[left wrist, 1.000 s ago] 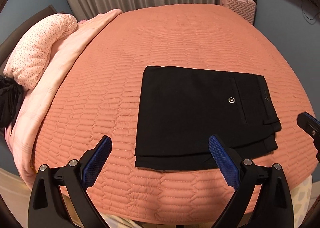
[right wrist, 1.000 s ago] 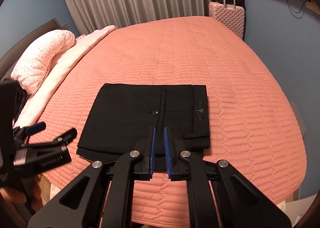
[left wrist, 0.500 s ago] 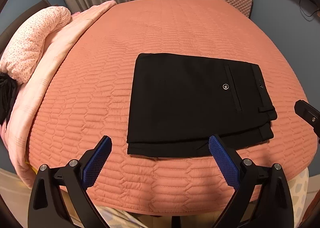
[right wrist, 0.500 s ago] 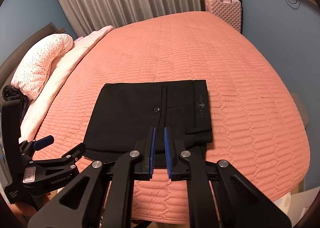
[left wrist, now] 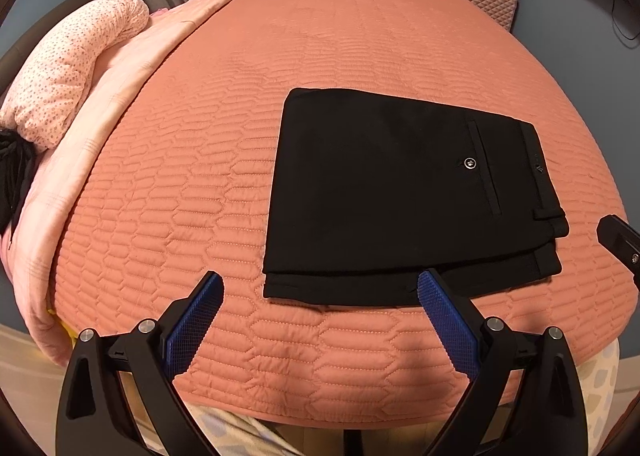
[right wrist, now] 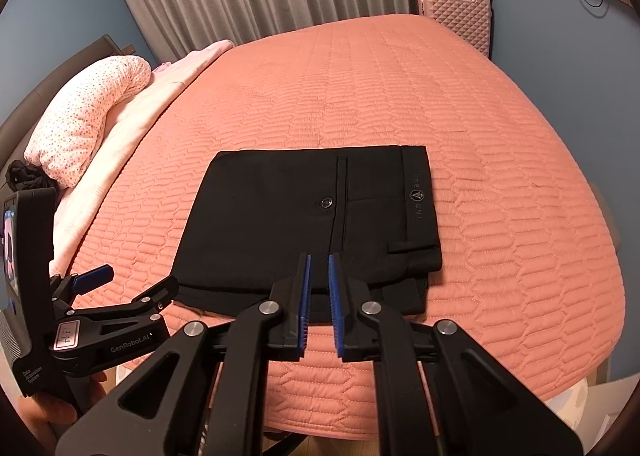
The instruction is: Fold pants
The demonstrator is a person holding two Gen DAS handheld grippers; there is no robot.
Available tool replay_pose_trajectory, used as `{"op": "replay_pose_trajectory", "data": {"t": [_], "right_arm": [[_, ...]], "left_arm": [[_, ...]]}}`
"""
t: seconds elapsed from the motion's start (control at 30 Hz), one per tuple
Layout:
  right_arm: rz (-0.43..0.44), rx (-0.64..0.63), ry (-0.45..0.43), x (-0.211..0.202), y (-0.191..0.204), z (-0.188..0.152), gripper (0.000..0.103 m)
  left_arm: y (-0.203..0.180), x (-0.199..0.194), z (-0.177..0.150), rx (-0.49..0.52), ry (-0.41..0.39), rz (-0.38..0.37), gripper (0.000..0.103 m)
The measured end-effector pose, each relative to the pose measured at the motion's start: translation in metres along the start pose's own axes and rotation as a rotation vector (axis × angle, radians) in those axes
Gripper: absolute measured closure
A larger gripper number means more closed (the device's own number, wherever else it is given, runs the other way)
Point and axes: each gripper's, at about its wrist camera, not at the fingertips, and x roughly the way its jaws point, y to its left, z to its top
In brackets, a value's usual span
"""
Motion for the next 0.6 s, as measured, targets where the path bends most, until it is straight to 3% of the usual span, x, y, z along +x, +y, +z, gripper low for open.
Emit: {"op": "replay_pose_trajectory", "data": {"t": [0.4, 0.6], "right_arm": [[-0.001, -0.010, -0.014, -0.006, 0.004, -0.001, 0.093], [-0.012, -0.024, -0.075, -0.019, 0.002, 0.000, 0.093]], "left_arm": [[0.005, -0.006, 0.000, -0.004, -0.031, 0.023, 0.007], [0.006, -0.017, 0.001, 0.001, -0.071, 0.063, 0.007]]}}
